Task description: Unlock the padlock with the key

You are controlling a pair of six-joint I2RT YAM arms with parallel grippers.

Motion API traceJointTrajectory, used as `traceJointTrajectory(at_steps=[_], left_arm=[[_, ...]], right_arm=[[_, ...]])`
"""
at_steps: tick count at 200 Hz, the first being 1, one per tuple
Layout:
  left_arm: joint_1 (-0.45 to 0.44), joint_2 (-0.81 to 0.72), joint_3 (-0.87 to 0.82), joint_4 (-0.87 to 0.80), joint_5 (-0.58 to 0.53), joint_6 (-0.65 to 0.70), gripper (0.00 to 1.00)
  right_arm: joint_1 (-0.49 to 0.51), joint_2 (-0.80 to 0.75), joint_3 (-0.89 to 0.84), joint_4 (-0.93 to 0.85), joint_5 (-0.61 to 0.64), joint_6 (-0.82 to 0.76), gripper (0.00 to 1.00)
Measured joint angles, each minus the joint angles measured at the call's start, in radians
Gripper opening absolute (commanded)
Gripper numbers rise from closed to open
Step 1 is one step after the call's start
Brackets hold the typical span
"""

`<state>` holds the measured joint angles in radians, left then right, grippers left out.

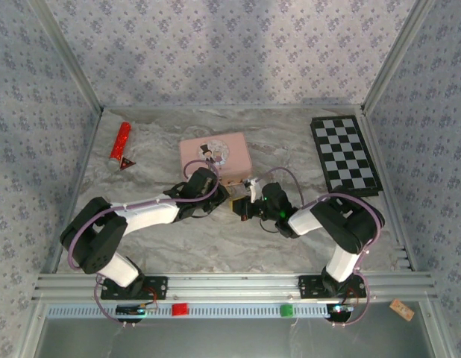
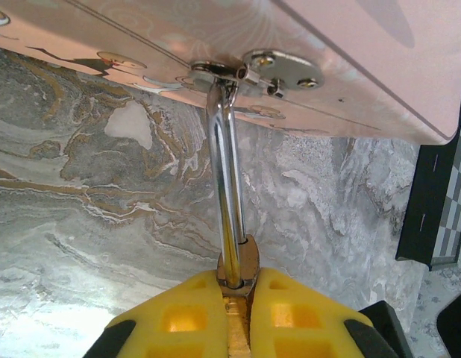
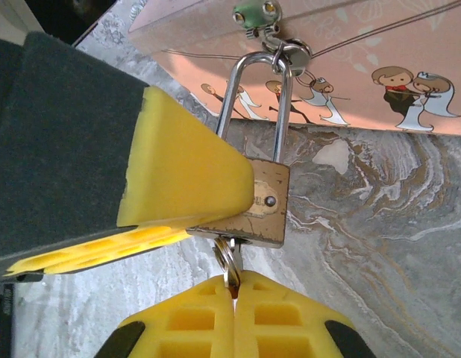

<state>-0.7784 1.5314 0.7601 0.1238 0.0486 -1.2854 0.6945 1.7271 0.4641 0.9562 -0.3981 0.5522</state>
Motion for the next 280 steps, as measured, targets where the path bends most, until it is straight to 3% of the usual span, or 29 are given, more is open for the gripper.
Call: traceJointTrajectory(at_steps=[106, 177, 224, 280], left_arm=[[0.003, 0.002, -0.029, 0.039, 0.006, 0.0, 0.0], [0.006, 0.002, -0.047, 0.091, 0.024, 0.005, 0.27], [0.006, -0.003, -0.055, 0.141, 0.049, 0.023, 0.5], [0.011, -0.056, -0.055, 0.132, 0.04, 0.046, 0.57]], right_arm=[[-0.021, 0.113, -0.037, 0.229, -0.064, 0.234, 0.0], [-0.023, 0.094, -0.043, 0.215, -0.047, 0.217, 0.0], [-0.029, 0.09, -0.048, 0.188, -0.023, 0.209, 0.0], [-0.028, 0.09, -0.051, 0.172, -0.013, 0.2, 0.0]])
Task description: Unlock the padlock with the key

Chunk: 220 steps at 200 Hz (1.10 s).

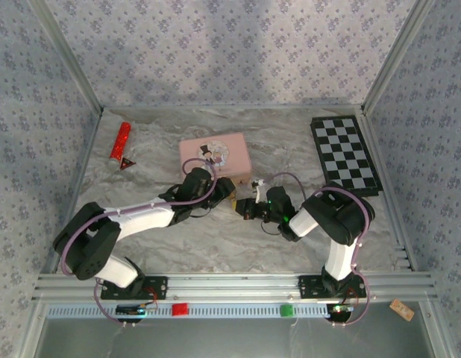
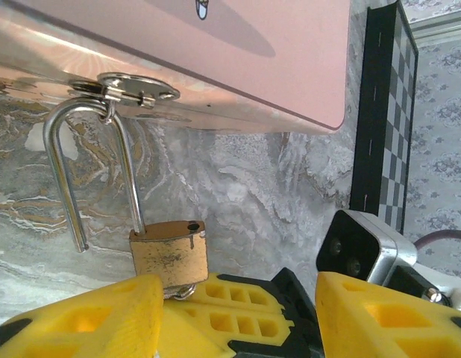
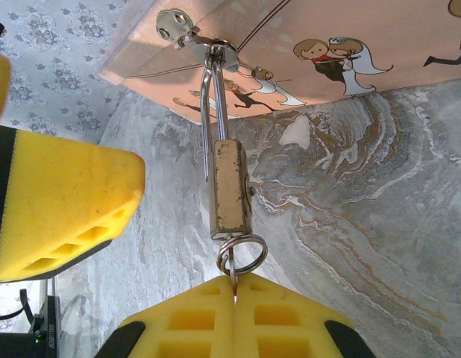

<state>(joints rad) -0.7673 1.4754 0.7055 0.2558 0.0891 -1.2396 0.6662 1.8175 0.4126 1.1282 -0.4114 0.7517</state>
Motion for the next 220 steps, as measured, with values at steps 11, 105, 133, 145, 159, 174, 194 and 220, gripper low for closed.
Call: traceJointTrajectory(at_steps=[11, 105, 133, 145, 159, 174, 194, 220], left_arm=[[0.002, 0.0, 0.0, -0.006, -0.002, 0.0, 0.57], [0.032, -0.153, -0.028, -0.176, -0.128, 0.096, 0.61], [0.078, -0.257, -0.049, -0.237, -0.177, 0.177, 0.63], [0.111, -0.293, -0.071, -0.255, -0.188, 0.207, 0.63], [0.153, -0.325, -0.095, -0.287, -0.191, 0.24, 0.64], [0.199, -0.354, -0.117, -0.316, -0.195, 0.279, 0.65], [0.241, -0.39, -0.134, -0.346, -0.194, 0.328, 0.66], [0.294, -0.416, -0.135, -0.363, -0.183, 0.385, 0.66]], right_arm=[[0.002, 0.0, 0.0, -0.001, 0.001, -0.001, 0.0], [0.01, -0.043, -0.01, -0.05, 0.03, -0.018, 0.0], [0.015, -0.043, -0.01, -0.056, 0.042, 0.007, 0.0], [0.015, -0.043, -0.01, -0.06, 0.053, 0.024, 0.0], [0.015, -0.042, -0.01, -0.071, 0.06, 0.042, 0.0], [0.015, -0.036, -0.005, -0.08, 0.065, 0.054, 0.03], [0.02, -0.032, 0.0, -0.094, 0.076, 0.064, 0.09], [0.033, -0.032, 0.003, -0.123, 0.091, 0.066, 0.21]])
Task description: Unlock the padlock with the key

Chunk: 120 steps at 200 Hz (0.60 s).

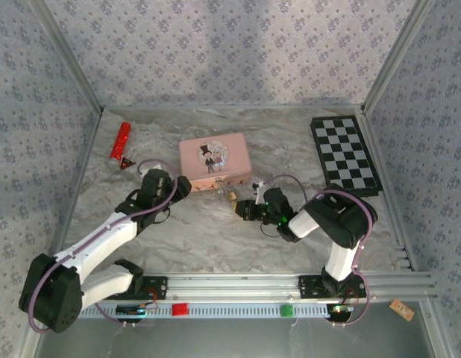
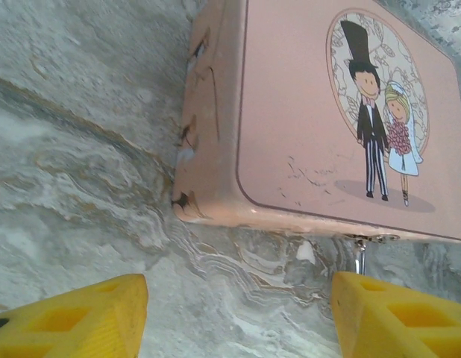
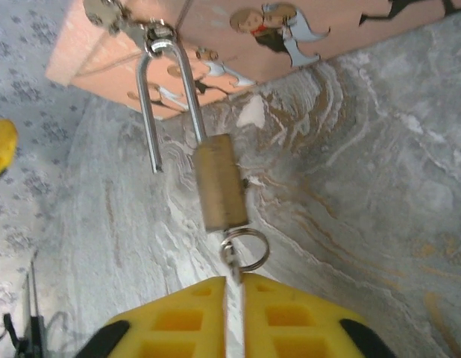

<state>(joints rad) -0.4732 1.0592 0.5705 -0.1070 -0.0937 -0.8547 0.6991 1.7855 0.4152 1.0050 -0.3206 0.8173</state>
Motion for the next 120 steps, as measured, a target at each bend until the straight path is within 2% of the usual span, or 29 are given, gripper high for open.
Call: traceJointTrajectory(at_steps=[12, 29, 79, 120], left_arm=[[0.021, -0.004, 0.0, -0.003, 0.006, 0.021, 0.67], [0.052, -0.005, 0.0, -0.01, 0.021, 0.047, 0.67], [0.15, 0.022, 0.026, -0.035, 0.093, 0.131, 0.68], [0.199, 0.195, 0.151, -0.015, 0.208, 0.23, 0.68]], right_arm=[[0.004, -0.004, 0.0, -0.014, 0.003, -0.001, 0.29], [0.009, -0.031, 0.0, -0.038, 0.012, -0.006, 0.34], [-0.009, -0.164, -0.011, -0.143, 0.024, -0.038, 0.38], [-0.029, -0.299, 0.037, -0.305, 0.016, -0.124, 0.42]])
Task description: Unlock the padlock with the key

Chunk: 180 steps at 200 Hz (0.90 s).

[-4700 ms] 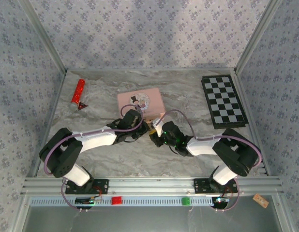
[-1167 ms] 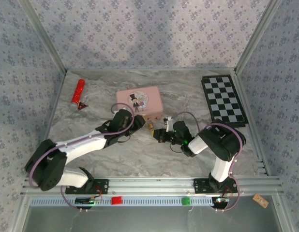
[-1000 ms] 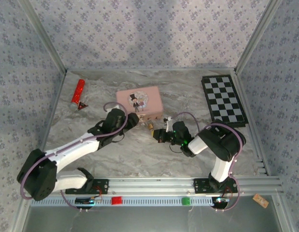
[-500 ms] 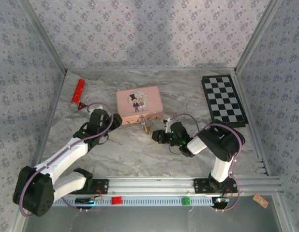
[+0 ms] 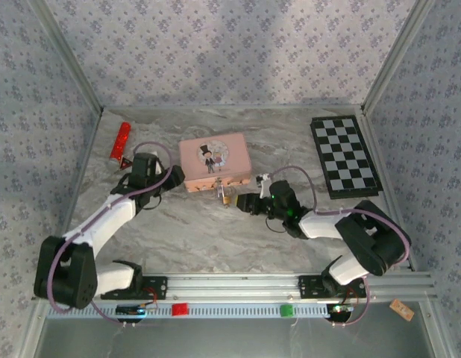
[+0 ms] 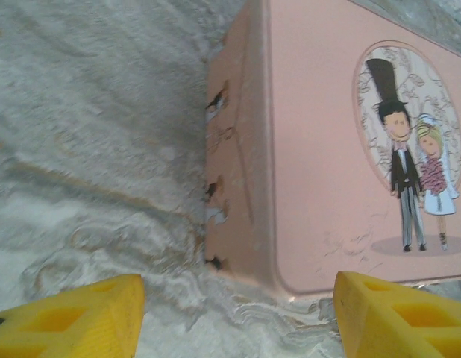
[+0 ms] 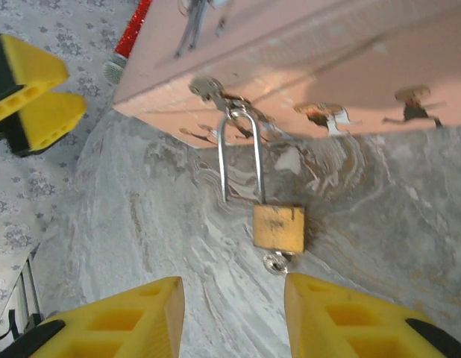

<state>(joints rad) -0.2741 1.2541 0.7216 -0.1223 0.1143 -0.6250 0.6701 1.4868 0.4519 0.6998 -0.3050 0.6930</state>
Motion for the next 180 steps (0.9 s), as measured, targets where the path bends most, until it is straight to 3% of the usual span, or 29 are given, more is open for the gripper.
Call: traceJointTrajectory(at_steps=[74, 139, 180], left_arm=[[0.048, 0.294, 0.17, 0.043, 0.238, 0.075, 0.64], [0.023, 0.327, 0.159, 0.067, 0.264, 0.048, 0.58], [-0.049, 0.319, 0.123, 0.137, 0.235, -0.009, 0.58]], right_arm=[[-0.024, -0.009, 0.222, -0.28, 0.003, -0.07, 0.5], [-0.044, 0.073, 0.327, -0.455, -0.001, -0.112, 0.52], [-0.053, 0.12, 0.351, -0.492, -0.011, -0.119, 0.51]])
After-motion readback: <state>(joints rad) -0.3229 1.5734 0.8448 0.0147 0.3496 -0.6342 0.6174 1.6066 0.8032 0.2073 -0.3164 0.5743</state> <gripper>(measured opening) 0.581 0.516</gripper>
